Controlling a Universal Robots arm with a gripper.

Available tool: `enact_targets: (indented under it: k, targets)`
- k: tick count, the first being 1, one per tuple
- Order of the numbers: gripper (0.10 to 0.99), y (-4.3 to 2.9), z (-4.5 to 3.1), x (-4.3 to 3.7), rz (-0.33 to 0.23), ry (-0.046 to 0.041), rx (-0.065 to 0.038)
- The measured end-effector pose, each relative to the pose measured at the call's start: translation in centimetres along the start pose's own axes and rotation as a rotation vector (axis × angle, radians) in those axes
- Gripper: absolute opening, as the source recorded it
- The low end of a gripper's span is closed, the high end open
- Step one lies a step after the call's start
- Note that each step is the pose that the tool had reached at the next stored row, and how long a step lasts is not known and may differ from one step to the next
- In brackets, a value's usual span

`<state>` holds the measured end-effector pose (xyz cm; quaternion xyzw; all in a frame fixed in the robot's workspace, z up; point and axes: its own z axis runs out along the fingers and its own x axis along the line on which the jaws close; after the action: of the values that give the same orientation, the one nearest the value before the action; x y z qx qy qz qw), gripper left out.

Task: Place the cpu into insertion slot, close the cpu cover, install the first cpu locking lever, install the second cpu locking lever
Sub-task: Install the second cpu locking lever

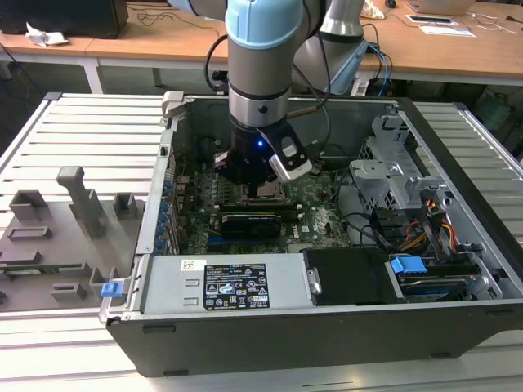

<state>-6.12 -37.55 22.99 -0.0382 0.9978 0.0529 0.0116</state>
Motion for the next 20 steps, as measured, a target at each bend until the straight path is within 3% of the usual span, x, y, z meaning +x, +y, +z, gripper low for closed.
enact_targets:
  k: [2,4,5,7,8,12,15,20]
  targets:
    - [0.106,-0.05,0.04,0.22,0.0,-0.0003,-0.003]
    - [0.106,-0.11,0.67,0.29,0.0,-0.0008,-0.009]
    - [0.106,-0.22,0.78,0.3,0.0,-0.0012,-0.018]
    - [0.106,-0.72,0.79,0.47,0.001,-0.0037,-0.048]
    - [0.106,-0.86,0.78,0.54,0.001,-0.0042,-0.054]
    - [0.106,-1.37,0.72,0.99,0.001,-0.005,-0.065]
    - [0.106,-1.42,0.87,1.26,0.001,-0.0056,-0.069]
    - [0.106,-1.47,1.34,1.35,0.002,-0.0068,-0.086]
